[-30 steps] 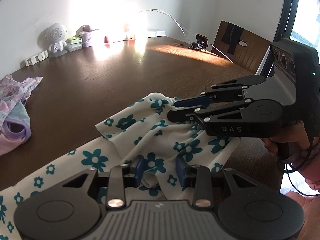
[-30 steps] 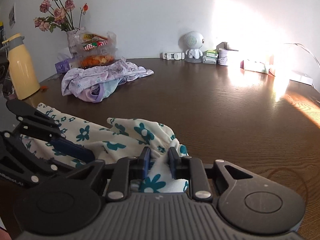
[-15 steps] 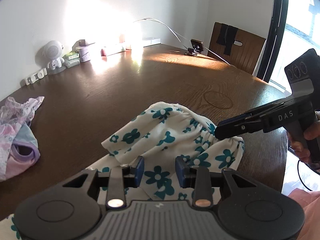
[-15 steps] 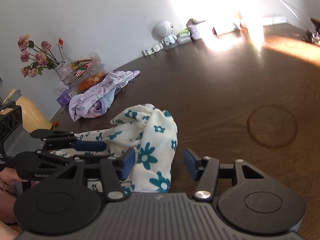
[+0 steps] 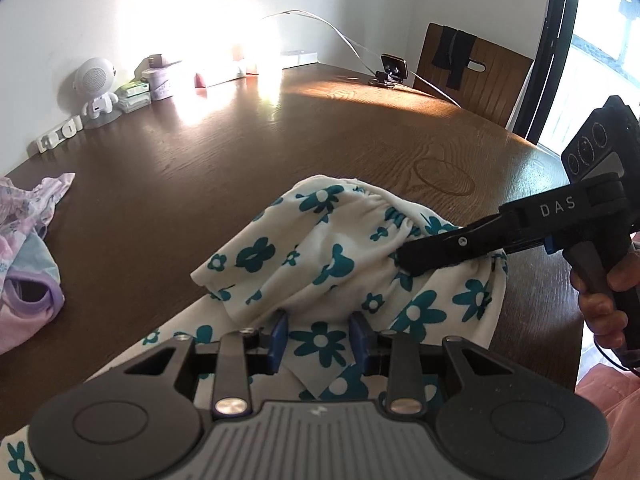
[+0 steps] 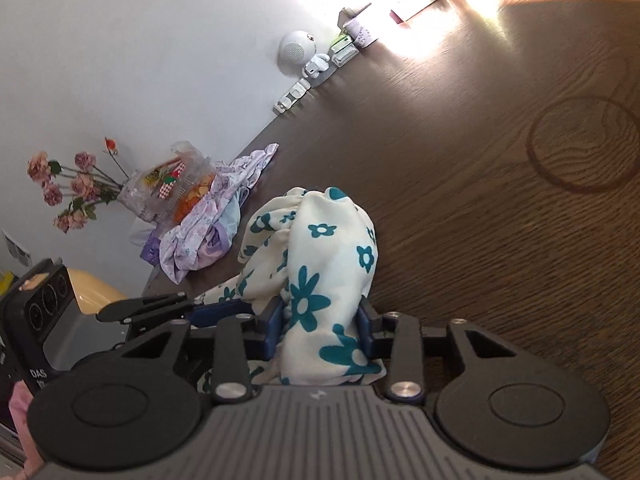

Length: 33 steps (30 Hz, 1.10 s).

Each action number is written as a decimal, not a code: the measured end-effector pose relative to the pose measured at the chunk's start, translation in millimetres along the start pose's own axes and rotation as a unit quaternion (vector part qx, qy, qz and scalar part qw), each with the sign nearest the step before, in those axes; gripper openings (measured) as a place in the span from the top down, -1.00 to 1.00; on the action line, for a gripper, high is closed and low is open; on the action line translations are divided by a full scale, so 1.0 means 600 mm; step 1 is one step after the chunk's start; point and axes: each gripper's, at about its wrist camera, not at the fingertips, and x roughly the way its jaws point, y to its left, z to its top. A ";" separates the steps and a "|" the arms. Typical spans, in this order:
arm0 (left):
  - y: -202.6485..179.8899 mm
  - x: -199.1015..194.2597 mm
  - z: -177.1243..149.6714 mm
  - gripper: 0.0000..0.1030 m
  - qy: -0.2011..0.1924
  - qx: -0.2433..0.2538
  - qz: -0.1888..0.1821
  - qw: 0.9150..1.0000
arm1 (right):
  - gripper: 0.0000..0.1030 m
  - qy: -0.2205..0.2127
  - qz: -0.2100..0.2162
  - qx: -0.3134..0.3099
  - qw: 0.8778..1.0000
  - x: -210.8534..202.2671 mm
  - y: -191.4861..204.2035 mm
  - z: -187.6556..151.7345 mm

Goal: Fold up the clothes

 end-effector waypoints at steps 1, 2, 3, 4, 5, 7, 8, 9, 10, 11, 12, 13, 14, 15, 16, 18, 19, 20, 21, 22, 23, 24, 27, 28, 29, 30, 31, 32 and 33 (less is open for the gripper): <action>0.000 -0.002 0.000 0.39 -0.001 -0.001 -0.003 1.000 | 0.52 -0.005 0.002 0.007 1.000 -0.002 -0.001 0.001; -0.001 -0.005 0.001 0.39 -0.004 -0.002 -0.007 1.000 | 0.54 -0.010 0.002 0.002 1.000 -0.005 0.004 0.002; -0.003 -0.009 0.002 0.39 -0.007 -0.002 -0.012 1.000 | 0.58 -0.015 0.002 -0.007 1.000 -0.010 0.011 0.004; -0.005 -0.014 0.004 0.38 -0.012 0.000 -0.018 1.000 | 0.58 -0.020 -0.003 -0.026 0.999 -0.016 0.022 0.009; -0.009 -0.020 0.006 0.37 -0.018 0.004 -0.021 1.000 | 0.58 -0.023 -0.016 -0.055 0.998 -0.023 0.038 0.014; -0.013 -0.028 0.013 0.37 -0.030 0.008 -0.024 0.999 | 0.59 -0.029 -0.055 -0.121 0.991 -0.038 0.070 0.027; -0.015 -0.031 0.016 0.37 -0.036 0.010 -0.024 0.999 | 0.59 -0.030 -0.080 -0.161 0.983 -0.044 0.088 0.034; -0.016 -0.034 0.020 0.37 -0.041 0.011 -0.024 0.999 | 0.59 -0.029 -0.104 -0.197 0.974 -0.050 0.104 0.040; -0.016 -0.035 0.024 0.37 -0.046 0.011 -0.025 0.999 | 0.59 -0.027 -0.127 -0.231 0.964 -0.055 0.120 0.045; -0.016 -0.034 0.027 0.37 -0.050 0.010 -0.028 0.998 | 0.59 -0.024 -0.150 -0.263 0.953 -0.058 0.133 0.048; -0.017 -0.030 0.033 0.38 -0.053 0.009 -0.030 0.998 | 0.59 -0.021 -0.171 -0.293 0.941 -0.061 0.147 0.052; -0.019 -0.025 0.039 0.38 -0.056 0.008 -0.033 0.998 | 0.59 -0.017 -0.186 -0.314 0.931 -0.062 0.157 0.055; -0.024 -0.019 0.044 0.39 -0.057 0.010 -0.044 0.997 | 0.59 -0.015 -0.192 -0.322 0.927 -0.063 0.162 0.057; -0.029 -0.012 0.050 0.39 -0.057 0.012 -0.055 0.997 | 0.59 -0.013 -0.195 -0.327 0.925 -0.063 0.167 0.059; -0.041 -0.009 0.052 0.39 -0.057 0.021 -0.077 0.995 | 0.58 -0.010 -0.197 -0.332 0.922 -0.064 0.171 0.061; -0.064 -0.003 0.056 0.39 -0.057 0.039 -0.120 0.990 | 0.58 -0.009 -0.199 -0.323 0.925 -0.063 0.170 0.064; -0.079 -0.002 0.055 0.38 -0.055 0.050 -0.130 0.989 | 0.58 -0.010 -0.199 -0.315 0.928 -0.062 0.167 0.066; -0.094 0.000 0.055 0.37 -0.054 0.060 -0.140 0.987 | 0.58 -0.010 -0.199 -0.305 0.931 -0.061 0.162 0.068; -0.107 0.002 0.055 0.36 -0.052 0.069 -0.139 0.987 | 0.58 -0.011 -0.199 -0.297 0.934 -0.060 0.159 0.069; -0.119 0.005 0.054 0.34 -0.050 0.075 -0.123 0.988 | 0.58 -0.012 -0.198 -0.293 0.935 -0.060 0.157 0.069; -0.130 0.009 0.053 0.34 -0.047 0.081 -0.106 0.990 | 0.58 -0.013 -0.197 -0.289 0.937 -0.061 0.155 0.069; -0.138 0.011 0.052 0.33 -0.047 0.088 -0.082 0.992 | 0.58 -0.014 -0.196 -0.288 0.937 -0.061 0.156 0.069; -0.153 0.019 0.050 0.31 -0.043 0.097 -0.027 0.994 | 0.57 -0.015 -0.192 -0.286 0.939 -0.061 0.157 0.067; -0.155 0.021 0.049 0.31 -0.042 0.098 -0.016 0.994 | 0.57 -0.015 -0.191 -0.286 0.939 -0.062 0.157 0.066; -0.154 0.025 0.048 0.31 -0.040 0.099 -0.007 0.994 | 0.57 -0.015 -0.189 -0.286 0.939 -0.063 0.156 0.065; -0.149 0.029 0.049 0.31 -0.038 0.095 -0.002 0.995 | 0.57 -0.015 -0.188 -0.286 0.939 -0.064 0.156 0.065; -0.144 0.033 0.050 0.36 -0.037 0.091 0.002 0.995 | 0.57 -0.015 -0.186 -0.287 0.939 -0.064 0.156 0.065; -0.139 0.038 0.050 0.42 -0.035 0.088 0.007 0.996 | 0.57 -0.015 -0.185 -0.288 0.939 -0.064 0.157 0.065; -0.132 0.040 0.050 0.54 -0.033 0.085 0.010 0.996 | 0.57 -0.014 -0.185 -0.290 0.939 -0.065 0.157 0.064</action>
